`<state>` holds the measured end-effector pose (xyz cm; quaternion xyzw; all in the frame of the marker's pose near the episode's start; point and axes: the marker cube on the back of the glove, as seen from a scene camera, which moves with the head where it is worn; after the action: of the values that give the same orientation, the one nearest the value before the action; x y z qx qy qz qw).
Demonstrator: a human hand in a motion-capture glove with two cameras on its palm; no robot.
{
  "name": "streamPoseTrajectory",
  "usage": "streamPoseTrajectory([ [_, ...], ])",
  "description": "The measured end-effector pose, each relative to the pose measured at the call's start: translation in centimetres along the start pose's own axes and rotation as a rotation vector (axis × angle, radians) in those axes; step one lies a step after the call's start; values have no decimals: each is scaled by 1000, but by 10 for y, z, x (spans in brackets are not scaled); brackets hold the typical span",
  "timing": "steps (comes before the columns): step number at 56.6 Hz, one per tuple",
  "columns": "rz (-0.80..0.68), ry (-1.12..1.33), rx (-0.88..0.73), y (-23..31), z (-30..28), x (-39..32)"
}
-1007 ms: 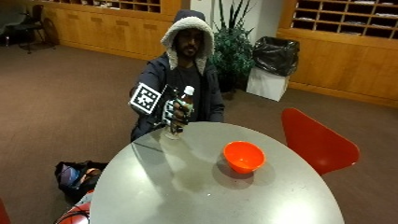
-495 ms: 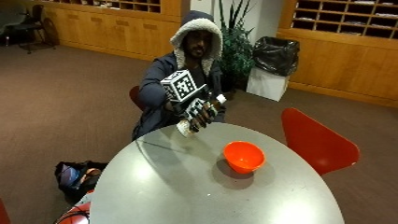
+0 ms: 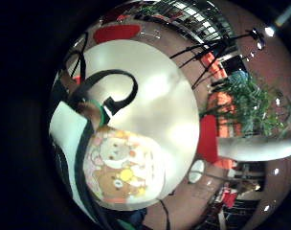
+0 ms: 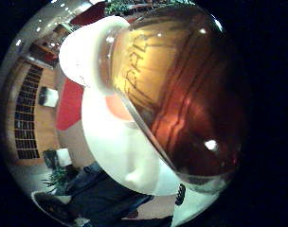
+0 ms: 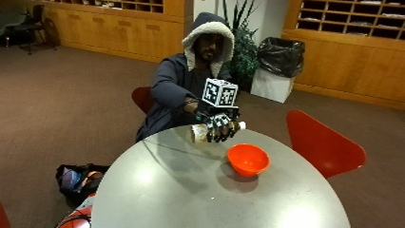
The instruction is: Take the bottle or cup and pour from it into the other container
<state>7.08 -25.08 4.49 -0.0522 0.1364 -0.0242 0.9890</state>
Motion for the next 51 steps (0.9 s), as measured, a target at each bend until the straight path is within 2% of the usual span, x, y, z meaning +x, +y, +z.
streamPoseTrajectory([
  [28,-100,438,-135,-24,33,-56],
  [51,-111,419,-146,-30,43,-68],
])
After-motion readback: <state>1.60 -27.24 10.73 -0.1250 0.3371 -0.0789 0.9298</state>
